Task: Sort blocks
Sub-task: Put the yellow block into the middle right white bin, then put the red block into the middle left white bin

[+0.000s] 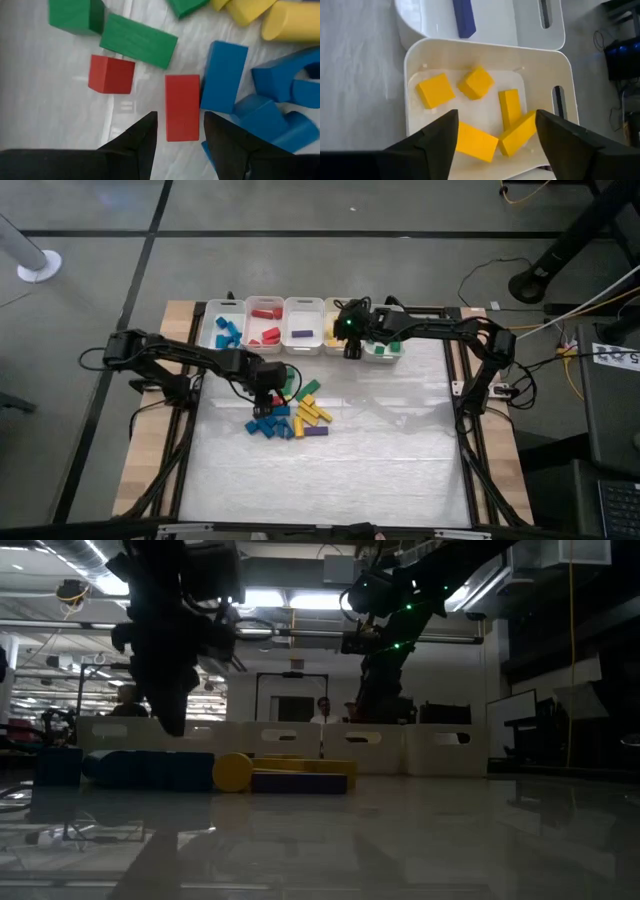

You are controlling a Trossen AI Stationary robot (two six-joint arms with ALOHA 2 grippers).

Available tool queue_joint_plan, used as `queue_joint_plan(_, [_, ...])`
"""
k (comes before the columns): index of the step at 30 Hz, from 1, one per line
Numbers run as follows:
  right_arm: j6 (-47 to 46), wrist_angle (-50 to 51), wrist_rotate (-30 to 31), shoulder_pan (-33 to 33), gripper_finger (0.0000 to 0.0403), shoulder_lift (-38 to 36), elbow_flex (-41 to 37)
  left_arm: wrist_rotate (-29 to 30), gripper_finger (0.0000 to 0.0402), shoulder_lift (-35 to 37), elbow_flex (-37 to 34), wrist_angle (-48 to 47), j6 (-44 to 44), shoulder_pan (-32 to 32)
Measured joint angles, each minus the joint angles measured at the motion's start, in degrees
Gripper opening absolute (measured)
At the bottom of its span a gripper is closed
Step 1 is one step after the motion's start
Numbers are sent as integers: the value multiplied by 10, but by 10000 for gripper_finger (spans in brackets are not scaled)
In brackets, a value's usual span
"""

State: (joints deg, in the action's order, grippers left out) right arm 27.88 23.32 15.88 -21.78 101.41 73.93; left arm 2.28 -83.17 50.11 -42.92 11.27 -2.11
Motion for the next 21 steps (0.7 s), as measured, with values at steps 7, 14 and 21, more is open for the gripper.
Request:
queue_joint_plan(7, [-51,1,-1,0,275,0,0,-1,150,-33,0,-2,-8,0])
queue_joint_plan(14, [-57,3,-2,0,276,0,0,-20,150,-49,0,0,-10,0])
queue_joint_plan(21, [-58,4,-6,1,276,0,0,-22,150,-64,0,1,-9,1])
